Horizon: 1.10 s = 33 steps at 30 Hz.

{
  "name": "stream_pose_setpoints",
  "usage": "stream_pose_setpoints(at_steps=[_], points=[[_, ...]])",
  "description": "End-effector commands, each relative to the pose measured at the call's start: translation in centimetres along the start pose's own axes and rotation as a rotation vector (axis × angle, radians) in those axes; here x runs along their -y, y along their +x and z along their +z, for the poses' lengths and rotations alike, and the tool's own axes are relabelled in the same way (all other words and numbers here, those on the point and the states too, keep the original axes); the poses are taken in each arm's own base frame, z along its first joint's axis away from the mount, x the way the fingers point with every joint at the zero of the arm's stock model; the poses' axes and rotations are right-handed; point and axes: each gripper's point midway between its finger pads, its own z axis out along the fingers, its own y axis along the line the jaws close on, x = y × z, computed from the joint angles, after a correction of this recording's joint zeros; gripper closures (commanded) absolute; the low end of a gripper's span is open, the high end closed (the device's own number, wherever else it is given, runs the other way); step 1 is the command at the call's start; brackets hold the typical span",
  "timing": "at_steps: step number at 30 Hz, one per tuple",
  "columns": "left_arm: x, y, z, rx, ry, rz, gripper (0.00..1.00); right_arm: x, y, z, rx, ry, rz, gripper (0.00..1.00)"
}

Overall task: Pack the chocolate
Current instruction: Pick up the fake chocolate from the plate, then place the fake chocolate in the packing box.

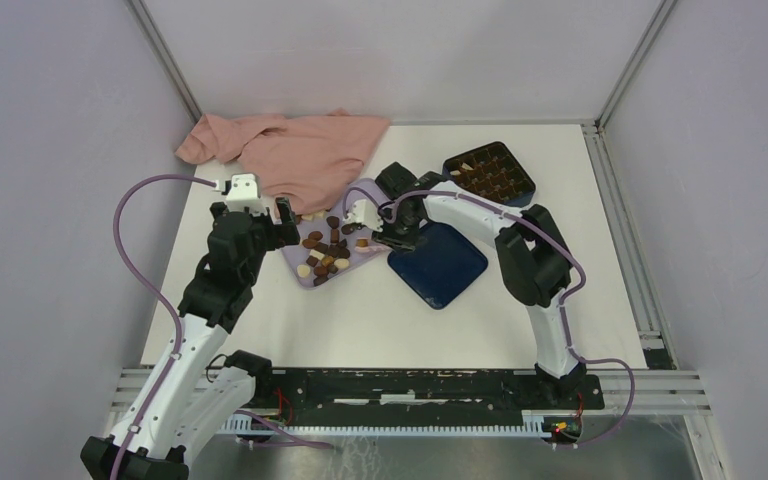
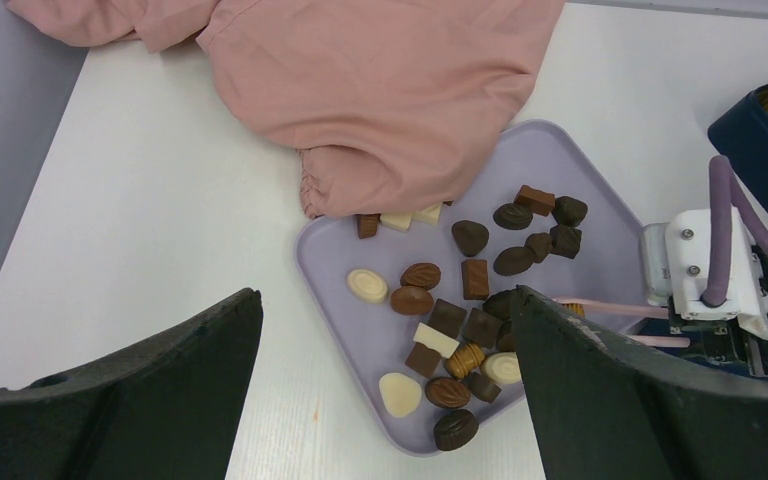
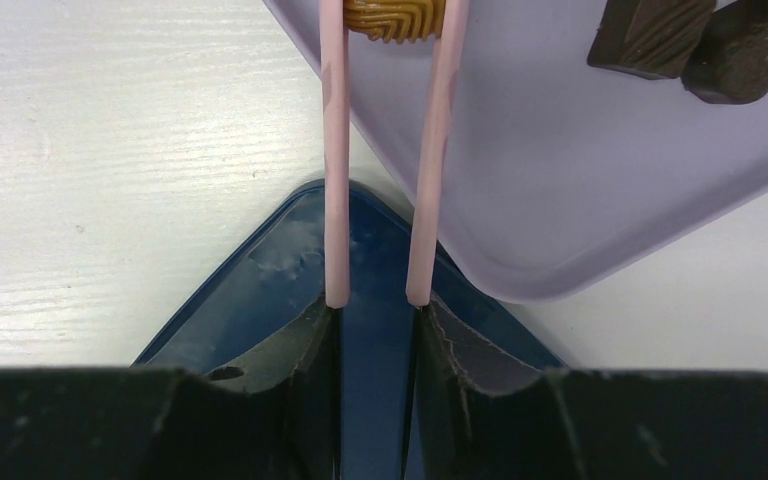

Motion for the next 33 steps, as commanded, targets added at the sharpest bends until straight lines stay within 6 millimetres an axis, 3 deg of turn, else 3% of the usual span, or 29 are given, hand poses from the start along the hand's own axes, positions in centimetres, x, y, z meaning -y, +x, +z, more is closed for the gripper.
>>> stream_pose_setpoints(at_steps=[1,5,9,14,18,22,29,33], points=[[-0.4,-1.1,0.1,0.040,-0.011,0.036,0.01,1.0,-2.6,-3.5,0.085,0.068,-0.020,0.78],[-0.4,-1.1,0.0,0.041,-0.012,0.036,0.02,1.4,-2.7,-5.0,0.114,0.082,-0.011,0.79],[-0.4,-1.1,0.1,0.040,-0.011,0.038,0.01,2.3,-2.4,-7.8,0.191,0.088,0.021,0.79],[-0.3,-1.1,0.1,0.039,-0.009,0.037,0.02,5.4,0.2,-12.2,0.286,0.151,0.123,0.79],[-0.2,-0.9,0.3,0.032,-0.005,0.039,0.02,9.1,4.3,-16.0,0.346,0.234,0.245,0.80],[-0.1,-0.7,0.4,0.022,-0.003,0.041,0.01,12.8,9.5,-18.2,0.353,0.335,0.374,0.79],[-0.1,-0.7,0.4,0.024,-0.003,0.039,0.02,17.9,17.7,-19.9,0.276,0.465,0.551,0.79],[-0.1,-0.7,0.4,0.025,-0.001,0.039,0.01,19.1,19.8,-19.5,0.224,0.492,0.581,0.79]])
